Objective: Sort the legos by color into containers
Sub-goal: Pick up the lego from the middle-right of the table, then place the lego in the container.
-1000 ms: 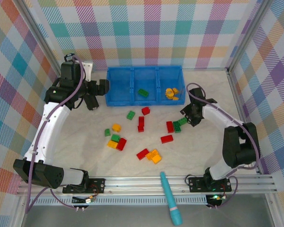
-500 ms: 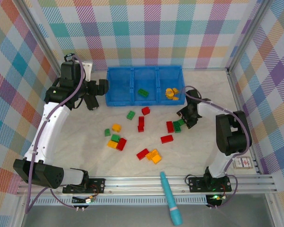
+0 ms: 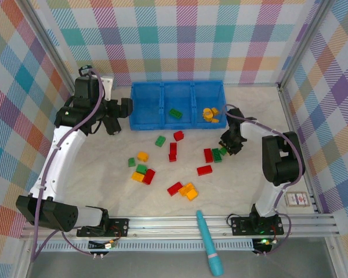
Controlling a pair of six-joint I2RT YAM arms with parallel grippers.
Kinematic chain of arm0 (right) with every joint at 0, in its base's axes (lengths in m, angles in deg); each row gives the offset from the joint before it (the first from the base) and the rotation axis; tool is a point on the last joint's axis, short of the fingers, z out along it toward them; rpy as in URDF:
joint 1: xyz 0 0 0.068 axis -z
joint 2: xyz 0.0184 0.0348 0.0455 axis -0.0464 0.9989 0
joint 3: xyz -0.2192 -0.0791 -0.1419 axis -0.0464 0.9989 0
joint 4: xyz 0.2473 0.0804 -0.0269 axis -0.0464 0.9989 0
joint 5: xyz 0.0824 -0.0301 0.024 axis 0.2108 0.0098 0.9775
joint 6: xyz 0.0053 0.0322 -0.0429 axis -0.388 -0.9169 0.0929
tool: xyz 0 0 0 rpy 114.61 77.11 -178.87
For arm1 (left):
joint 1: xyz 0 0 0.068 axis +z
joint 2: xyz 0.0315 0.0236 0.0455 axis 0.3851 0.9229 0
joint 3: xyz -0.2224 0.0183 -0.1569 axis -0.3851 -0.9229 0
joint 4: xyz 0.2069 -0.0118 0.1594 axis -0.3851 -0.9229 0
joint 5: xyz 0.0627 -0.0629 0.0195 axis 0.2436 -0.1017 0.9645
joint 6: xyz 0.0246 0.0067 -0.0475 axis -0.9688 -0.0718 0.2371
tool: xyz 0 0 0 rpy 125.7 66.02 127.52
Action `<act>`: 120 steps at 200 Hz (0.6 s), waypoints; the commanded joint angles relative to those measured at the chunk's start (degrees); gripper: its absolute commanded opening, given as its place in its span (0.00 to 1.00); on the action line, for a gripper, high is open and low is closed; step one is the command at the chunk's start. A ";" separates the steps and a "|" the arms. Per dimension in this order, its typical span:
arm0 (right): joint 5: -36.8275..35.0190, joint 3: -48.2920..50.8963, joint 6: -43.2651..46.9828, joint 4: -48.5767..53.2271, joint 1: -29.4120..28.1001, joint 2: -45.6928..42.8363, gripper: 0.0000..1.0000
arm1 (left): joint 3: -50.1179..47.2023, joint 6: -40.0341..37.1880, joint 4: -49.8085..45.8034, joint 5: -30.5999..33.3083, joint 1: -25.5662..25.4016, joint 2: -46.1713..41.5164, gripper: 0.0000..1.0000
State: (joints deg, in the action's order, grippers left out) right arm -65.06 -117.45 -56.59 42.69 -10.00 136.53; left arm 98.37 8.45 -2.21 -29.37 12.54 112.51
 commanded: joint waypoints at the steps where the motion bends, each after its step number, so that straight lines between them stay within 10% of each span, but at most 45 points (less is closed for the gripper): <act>1: -3.08 0.20 5.96 1.28 -0.03 1.31 0.27 | -0.80 -1.14 1.10 1.22 -0.49 -2.46 1.00; 66: -25.84 -19.25 36.11 13.20 -7.02 -7.44 0.25 | -2.94 -1.49 1.98 2.28 -0.46 -4.99 1.00; 120: -23.72 -30.91 59.79 -3.54 -13.58 -4.27 0.28 | -1.72 -1.96 1.63 2.52 -0.47 -4.68 1.00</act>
State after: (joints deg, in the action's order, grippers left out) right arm -88.42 -145.84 -12.41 47.19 -21.41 129.47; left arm 95.94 7.35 -1.12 -27.45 12.54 108.62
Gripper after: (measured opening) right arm 0.310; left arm 0.999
